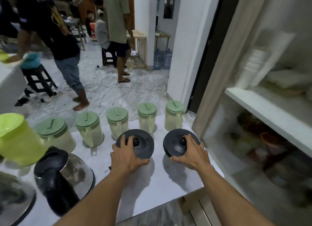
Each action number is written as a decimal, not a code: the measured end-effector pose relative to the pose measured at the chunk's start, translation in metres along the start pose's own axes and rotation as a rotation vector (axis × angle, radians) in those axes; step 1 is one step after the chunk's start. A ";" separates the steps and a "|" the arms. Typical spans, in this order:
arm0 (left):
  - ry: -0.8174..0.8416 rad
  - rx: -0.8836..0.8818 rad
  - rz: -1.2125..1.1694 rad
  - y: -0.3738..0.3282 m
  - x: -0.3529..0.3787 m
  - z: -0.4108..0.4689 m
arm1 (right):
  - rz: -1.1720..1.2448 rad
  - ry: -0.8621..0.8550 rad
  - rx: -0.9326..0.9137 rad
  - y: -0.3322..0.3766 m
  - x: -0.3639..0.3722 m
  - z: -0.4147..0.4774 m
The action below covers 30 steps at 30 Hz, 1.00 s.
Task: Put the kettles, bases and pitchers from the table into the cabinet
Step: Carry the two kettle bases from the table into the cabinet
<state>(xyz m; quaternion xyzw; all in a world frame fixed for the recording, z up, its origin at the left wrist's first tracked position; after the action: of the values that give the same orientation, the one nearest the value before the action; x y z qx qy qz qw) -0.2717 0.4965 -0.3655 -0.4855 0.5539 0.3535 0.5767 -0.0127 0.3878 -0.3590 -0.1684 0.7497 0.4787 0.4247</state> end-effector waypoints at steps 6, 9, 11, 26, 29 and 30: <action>-0.031 0.172 -0.008 -0.027 -0.059 -0.002 | -0.031 -0.156 0.080 0.018 -0.063 -0.054; -0.047 0.272 -0.009 -0.039 -0.090 -0.010 | -0.014 -0.262 0.135 0.027 -0.093 -0.093; -0.068 0.330 0.006 -0.048 -0.111 -0.018 | -0.015 -0.303 0.154 0.035 -0.111 -0.120; -0.175 0.858 -0.062 -0.165 -0.207 -0.152 | -0.008 -0.692 0.358 0.052 -0.215 -0.380; -0.145 0.952 -0.094 -0.193 -0.216 -0.191 | -0.015 -0.754 0.410 0.043 -0.226 -0.428; -0.140 0.980 -0.100 -0.203 -0.217 -0.203 | -0.018 -0.765 0.428 0.039 -0.230 -0.441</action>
<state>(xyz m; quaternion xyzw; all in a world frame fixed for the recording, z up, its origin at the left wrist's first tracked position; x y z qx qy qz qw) -0.1699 0.2752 -0.1006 -0.1582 0.5909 0.0551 0.7892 -0.1144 -0.0088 -0.0731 0.1063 0.6194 0.3366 0.7013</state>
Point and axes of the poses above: each hand's wrist, its own z-axis towards the middle knuckle, its own x-axis out of the palm, y = z × x, the point moved 9 cm from there along z, towards the middle knuckle, and after that the axes turned 13 degrees about z, right-handed, at the moved point
